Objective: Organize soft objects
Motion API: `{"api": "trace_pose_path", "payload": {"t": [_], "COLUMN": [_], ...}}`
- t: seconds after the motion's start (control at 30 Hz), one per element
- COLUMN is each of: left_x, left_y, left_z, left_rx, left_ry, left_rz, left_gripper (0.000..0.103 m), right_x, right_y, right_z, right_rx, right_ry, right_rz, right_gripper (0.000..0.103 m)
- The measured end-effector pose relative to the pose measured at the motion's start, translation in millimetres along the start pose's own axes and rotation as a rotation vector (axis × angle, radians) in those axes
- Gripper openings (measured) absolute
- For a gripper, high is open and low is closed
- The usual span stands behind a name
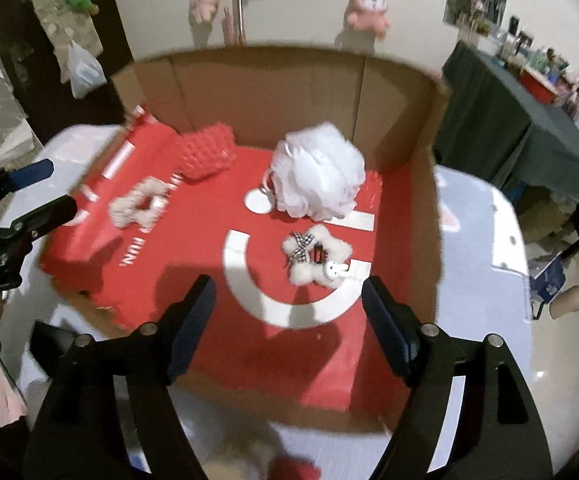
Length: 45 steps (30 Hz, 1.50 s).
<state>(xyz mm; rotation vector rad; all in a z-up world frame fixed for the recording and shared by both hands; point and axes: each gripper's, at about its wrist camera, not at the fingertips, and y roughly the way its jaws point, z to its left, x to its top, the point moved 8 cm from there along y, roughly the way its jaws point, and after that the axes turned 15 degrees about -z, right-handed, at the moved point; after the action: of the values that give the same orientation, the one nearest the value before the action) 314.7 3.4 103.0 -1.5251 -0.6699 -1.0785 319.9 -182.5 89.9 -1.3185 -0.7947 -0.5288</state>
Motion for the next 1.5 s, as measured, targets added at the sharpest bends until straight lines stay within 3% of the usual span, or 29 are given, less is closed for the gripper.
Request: {"api": "trace_pose_path", "payload": {"t": [0.13, 0.27, 0.6, 0.77, 0.93, 1.2, 1.5], "left_x": [9.6, 6.3, -29.7, -56.6, -87.0, -145.0, -168.6], "left_y": [-51.3, -93.8, -176.5, -195.5, -199.6, -166.2, -144.0], "left_z": [-9.8, -22.0, -45.6, -53.1, -59.0, -57.9, -52.0], "left_rx": [-0.011, -0.03, -0.039, -0.01, 0.021, 0.043, 0.074], "left_ry": [-0.012, -0.039, -0.089, -0.097, -0.087, -0.079, -0.05], "left_rz": [-0.111, -0.183, -0.31, -0.34, -0.341, -0.23, -0.173], "left_gripper": [0.103, 0.103, 0.103, 0.103, 0.103, 0.103, 0.103], "right_x": [4.8, -3.9, -60.5, -91.9, -125.9, -174.6, -193.4], "right_y": [-53.8, -110.6, -183.8, -192.8, -186.2, -146.1, -109.7], "right_z": [11.9, 28.6, 67.4, 70.7, 71.5, 70.4, 60.9], "right_rx": [-0.002, -0.002, -0.082, -0.176, -0.213, -0.226, -0.211], "right_ry": [-0.013, -0.015, -0.061, -0.079, -0.057, -0.035, 0.022], "right_rz": [-0.127, -0.259, -0.432, -0.485, -0.501, -0.452, -0.388], "right_gripper": [0.083, 0.094, 0.096, 0.096, 0.097, 0.097, 0.097]}}
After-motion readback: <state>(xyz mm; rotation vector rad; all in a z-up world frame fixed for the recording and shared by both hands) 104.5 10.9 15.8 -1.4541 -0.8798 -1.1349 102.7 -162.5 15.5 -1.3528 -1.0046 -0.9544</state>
